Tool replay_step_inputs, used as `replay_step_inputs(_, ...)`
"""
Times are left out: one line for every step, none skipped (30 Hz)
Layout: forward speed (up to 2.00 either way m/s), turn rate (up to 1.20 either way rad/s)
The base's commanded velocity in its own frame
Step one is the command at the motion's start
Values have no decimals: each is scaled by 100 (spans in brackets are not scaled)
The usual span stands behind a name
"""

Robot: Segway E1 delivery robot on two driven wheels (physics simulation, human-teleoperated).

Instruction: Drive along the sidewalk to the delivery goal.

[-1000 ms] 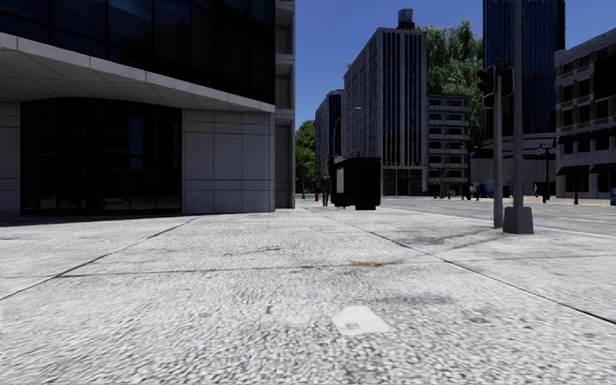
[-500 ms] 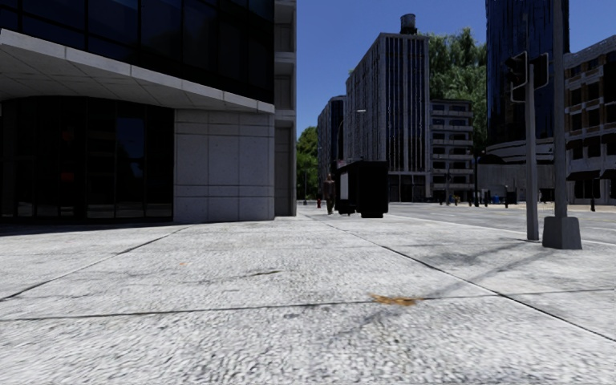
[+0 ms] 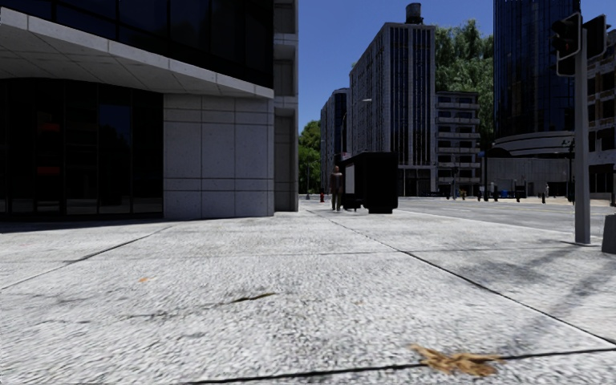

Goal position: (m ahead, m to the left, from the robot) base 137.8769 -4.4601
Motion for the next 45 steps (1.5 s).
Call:
replay_step_inputs(195, 0)
replay_step_inputs(195, 0)
replay_step_inputs(200, 0)
replay_step_inputs(200, 0)
replay_step_inputs(200, 0)
replay_step_inputs(200, 0)
replay_step_inputs(200, 0)
replay_step_inputs(200, 0)
replay_step_inputs(200, 0)
replay_step_inputs(200, 0)
replay_step_inputs(200, 0)
replay_step_inputs(200, 0)
replay_step_inputs(200, 0)
replay_step_inputs(200, 0)
replay_step_inputs(200, 0)
replay_step_inputs(200, 0)
replay_step_inputs(200, 0)
replay_step_inputs(200, 0)
replay_step_inputs(200, 0)
replay_step_inputs(200, 0)
replay_step_inputs(200, 0)
replay_step_inputs(200, 0)
replay_step_inputs(200, 0)
replay_step_inputs(200, 0)
replay_step_inputs(200, 0)
replay_step_inputs(200, 0)
replay_step_inputs(200, 0)
replay_step_inputs(200, 0)
replay_step_inputs(200, 0)
replay_step_inputs(200, 0)
replay_step_inputs(200, 0)
replay_step_inputs(200, 0)
replay_step_inputs(200, 0)
replay_step_inputs(200, 0)
replay_step_inputs(200, 0)
replay_step_inputs(200, 0)
replay_step_inputs(200, 0)
replay_step_inputs(200, 0)
replay_step_inputs(200, 0)
replay_step_inputs(200, 0)
replay_step_inputs(200, 0)
replay_step_inputs(200, 0)
replay_step_inputs(200, 0)
replay_step_inputs(200, 0)
replay_step_inputs(200, 0)
